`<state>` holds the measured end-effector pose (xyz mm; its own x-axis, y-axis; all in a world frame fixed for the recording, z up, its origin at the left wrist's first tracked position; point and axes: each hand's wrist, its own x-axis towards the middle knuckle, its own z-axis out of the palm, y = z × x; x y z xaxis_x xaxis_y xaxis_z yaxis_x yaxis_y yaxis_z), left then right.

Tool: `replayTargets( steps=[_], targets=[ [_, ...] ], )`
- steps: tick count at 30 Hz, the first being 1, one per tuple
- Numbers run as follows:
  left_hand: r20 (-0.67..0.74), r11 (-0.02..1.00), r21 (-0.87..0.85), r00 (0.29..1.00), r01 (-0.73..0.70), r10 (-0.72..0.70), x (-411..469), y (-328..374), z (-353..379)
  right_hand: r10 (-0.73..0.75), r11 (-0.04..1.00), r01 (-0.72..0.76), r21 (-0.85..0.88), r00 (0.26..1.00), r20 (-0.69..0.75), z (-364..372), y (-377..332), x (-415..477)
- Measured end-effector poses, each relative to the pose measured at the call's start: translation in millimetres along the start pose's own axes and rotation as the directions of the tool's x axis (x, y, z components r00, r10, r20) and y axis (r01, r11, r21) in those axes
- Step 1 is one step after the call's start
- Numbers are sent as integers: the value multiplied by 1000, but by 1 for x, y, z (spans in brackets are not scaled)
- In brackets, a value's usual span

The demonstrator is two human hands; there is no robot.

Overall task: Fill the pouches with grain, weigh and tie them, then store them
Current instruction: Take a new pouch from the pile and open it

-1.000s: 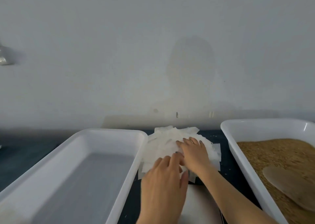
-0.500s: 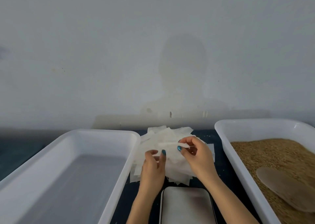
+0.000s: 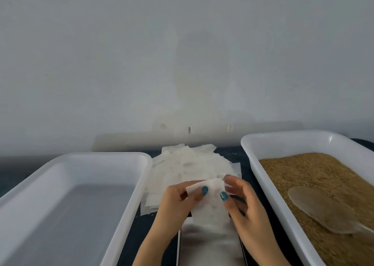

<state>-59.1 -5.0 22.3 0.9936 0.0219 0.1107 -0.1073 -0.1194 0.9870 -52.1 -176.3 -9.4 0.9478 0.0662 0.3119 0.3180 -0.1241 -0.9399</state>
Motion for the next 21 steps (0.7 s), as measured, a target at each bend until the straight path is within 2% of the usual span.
replayTargets(
  steps=[2, 4, 8, 14, 16, 17, 19, 21],
  targets=[
    [11, 990, 132, 999, -44, 43, -1, 0, 4, -11, 997, 15, 80, 998, -57, -3, -5, 4],
    [-1, 978, 190, 997, -80, 82, -4, 2, 10, 11, 991, 5, 136, 994, -113, -4, -8, 6],
    [-23, 990, 89, 993, -109, 112, -7, 7, 15, 51, 983, -15, 185, 980, -193, -10, -13, 6],
    [-227, 964, 206, 951, -166, 212, -12, 10, 16, 38, 990, -5, 140, 973, -229, -11, -18, 3],
    [-291, 942, 263, 913, -210, 285, -14, 11, 18, 126, 972, -86, 218, 976, -179, -12, -20, 1],
    [-296, 916, 322, 894, -240, 338, -15, 11, 20, 189, 953, -159, 259, 977, -95, -11, -22, 1],
    [-251, 851, 417, 860, -319, 445, -17, 11, 24, 299, 893, -310, 325, 951, 85, -9, -27, 0],
    [-156, 767, 496, 827, -407, 540, -19, 12, 28, 357, 858, -375, 350, 927, 117, -8, -31, -1]
  ],
)
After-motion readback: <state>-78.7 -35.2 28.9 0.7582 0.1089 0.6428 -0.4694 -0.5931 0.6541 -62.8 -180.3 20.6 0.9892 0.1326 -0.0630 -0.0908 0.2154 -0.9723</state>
